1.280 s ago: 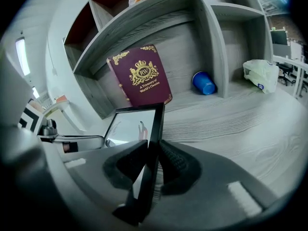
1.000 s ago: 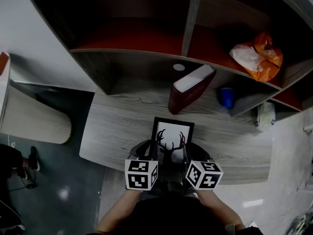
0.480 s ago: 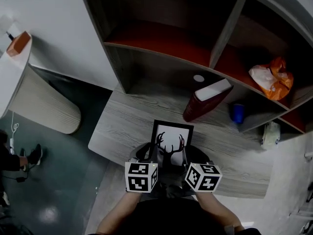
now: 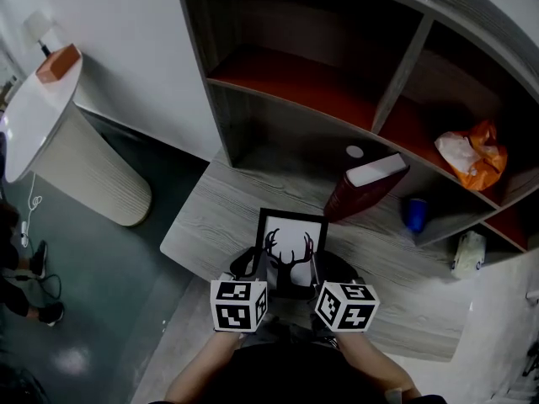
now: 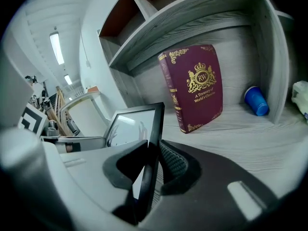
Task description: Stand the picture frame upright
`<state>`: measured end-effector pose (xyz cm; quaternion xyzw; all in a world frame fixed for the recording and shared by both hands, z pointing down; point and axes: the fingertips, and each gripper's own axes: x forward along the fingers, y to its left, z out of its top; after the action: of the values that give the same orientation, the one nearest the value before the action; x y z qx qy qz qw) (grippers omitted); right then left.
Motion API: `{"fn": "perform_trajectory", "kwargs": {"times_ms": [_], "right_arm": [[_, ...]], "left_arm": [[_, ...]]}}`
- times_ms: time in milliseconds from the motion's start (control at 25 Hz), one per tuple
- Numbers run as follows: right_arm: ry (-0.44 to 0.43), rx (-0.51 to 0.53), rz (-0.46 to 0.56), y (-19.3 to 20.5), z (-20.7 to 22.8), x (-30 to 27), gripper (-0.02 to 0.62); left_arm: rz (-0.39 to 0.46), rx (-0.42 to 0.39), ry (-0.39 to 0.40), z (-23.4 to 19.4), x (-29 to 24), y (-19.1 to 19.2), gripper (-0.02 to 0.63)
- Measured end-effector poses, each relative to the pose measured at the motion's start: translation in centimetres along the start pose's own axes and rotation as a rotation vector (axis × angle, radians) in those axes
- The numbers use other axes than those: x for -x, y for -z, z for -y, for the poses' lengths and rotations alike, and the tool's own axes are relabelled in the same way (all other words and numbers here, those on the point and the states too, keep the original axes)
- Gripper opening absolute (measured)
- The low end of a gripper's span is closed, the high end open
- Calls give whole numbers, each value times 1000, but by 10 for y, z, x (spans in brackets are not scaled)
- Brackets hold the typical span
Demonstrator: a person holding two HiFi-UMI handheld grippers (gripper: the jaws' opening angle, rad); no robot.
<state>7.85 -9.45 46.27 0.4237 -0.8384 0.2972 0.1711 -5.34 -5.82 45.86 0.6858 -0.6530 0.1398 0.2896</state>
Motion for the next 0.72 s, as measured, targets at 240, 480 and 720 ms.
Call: {"fn": "perform_trajectory", "kwargs": {"times_ms": [240, 480, 720], "right_arm": [[-46, 33, 31, -17, -9, -6, 71], [-53, 33, 52, -26, -14, -8, 71], [-31, 16, 64, -34, -18, -19, 71]], "left_arm": [[38, 9, -39, -6, 5, -11, 64], [57, 1, -48, -11, 6, -23, 64], [55, -16, -23, -21, -4, -35, 64]]}}
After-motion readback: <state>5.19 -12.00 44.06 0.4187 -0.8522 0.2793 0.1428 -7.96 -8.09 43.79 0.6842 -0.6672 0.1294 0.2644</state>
